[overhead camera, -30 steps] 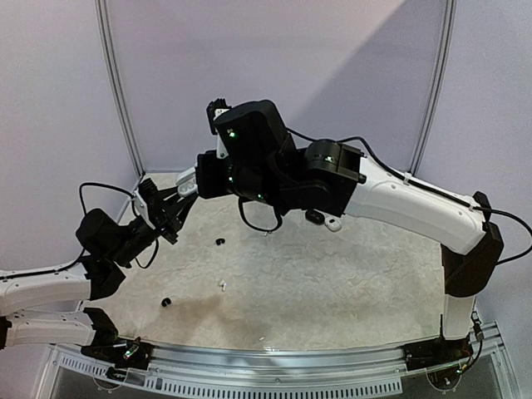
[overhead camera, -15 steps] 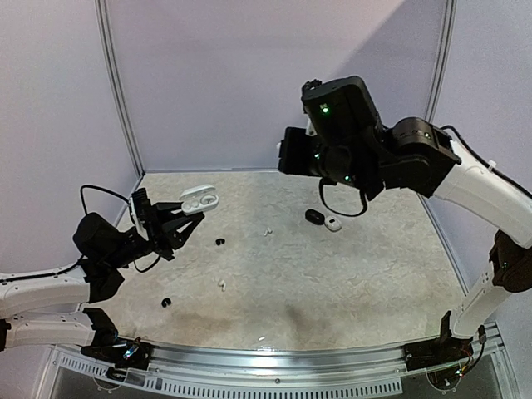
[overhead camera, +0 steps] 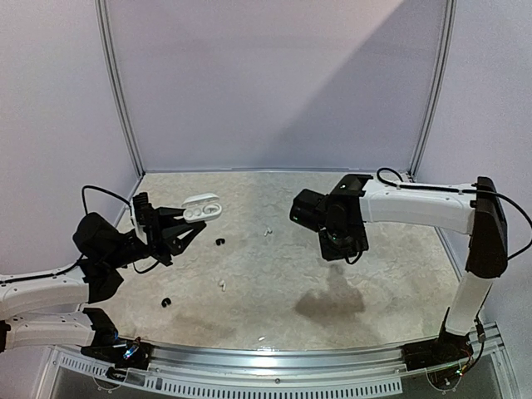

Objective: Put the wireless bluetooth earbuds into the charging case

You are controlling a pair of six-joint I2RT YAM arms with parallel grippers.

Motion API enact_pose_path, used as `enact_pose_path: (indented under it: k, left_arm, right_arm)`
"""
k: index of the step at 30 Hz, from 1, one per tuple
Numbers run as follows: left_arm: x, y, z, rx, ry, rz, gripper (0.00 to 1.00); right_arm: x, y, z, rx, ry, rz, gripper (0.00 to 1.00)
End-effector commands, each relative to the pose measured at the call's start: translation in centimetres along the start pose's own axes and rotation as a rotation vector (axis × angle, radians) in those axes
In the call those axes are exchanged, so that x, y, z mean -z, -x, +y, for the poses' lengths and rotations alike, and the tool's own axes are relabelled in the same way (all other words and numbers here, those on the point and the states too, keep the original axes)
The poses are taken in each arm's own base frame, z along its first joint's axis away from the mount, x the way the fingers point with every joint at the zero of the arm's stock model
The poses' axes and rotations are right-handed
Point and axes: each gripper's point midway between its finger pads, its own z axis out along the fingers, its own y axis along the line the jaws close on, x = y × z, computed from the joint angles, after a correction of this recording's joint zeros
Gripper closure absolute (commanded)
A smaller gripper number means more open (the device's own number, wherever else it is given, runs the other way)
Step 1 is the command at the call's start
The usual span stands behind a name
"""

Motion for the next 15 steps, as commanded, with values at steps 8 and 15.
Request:
enact_pose_path:
  k: [8, 15]
  left_arm:
    - [0.1, -0.3, -0.4, -0.004, -0.008, 0.023, 1.0]
    - [-0.2, -0.5, -0.5, -0.021, -0.02, 0.034, 1.0]
  right_arm:
    - [-9.2, -6.5, 1.0, 0.135, -0.177, 0.295, 1.0]
    - [-11.1, -7.7, 2.3, 0.152, -0.193, 0.347, 0.98]
